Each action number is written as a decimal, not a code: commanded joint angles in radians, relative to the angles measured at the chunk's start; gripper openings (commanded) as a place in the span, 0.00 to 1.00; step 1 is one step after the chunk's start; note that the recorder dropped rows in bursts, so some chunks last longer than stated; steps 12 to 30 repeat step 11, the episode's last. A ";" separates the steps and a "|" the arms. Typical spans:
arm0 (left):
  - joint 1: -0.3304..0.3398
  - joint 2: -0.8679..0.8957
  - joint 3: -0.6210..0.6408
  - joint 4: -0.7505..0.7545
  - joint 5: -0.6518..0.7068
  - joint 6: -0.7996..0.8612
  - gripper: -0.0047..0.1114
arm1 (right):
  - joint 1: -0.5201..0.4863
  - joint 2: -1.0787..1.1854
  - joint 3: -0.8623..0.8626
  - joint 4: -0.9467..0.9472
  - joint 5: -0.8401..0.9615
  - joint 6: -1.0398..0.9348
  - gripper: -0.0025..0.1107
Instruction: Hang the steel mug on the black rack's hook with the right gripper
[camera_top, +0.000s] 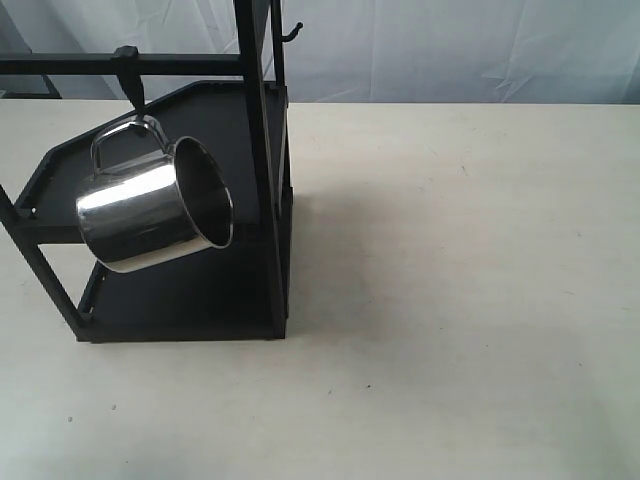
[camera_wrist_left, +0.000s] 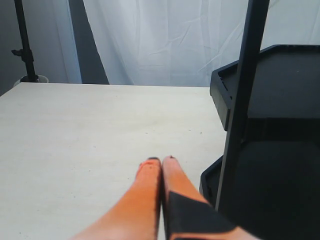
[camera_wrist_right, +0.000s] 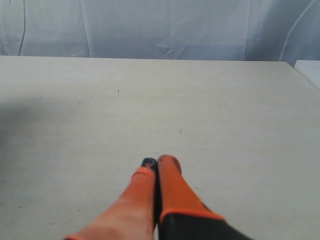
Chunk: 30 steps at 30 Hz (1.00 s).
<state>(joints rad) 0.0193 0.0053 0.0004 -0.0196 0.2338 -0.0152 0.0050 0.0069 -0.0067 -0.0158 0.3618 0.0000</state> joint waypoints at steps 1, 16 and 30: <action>0.001 -0.005 0.000 0.002 -0.003 -0.002 0.05 | -0.005 -0.007 0.007 -0.001 -0.002 0.000 0.01; 0.001 -0.005 0.000 0.002 -0.003 -0.002 0.05 | -0.005 -0.007 0.007 0.006 -0.002 0.000 0.01; 0.001 -0.005 0.000 0.002 -0.003 -0.002 0.05 | -0.005 -0.007 0.007 0.006 -0.002 0.000 0.01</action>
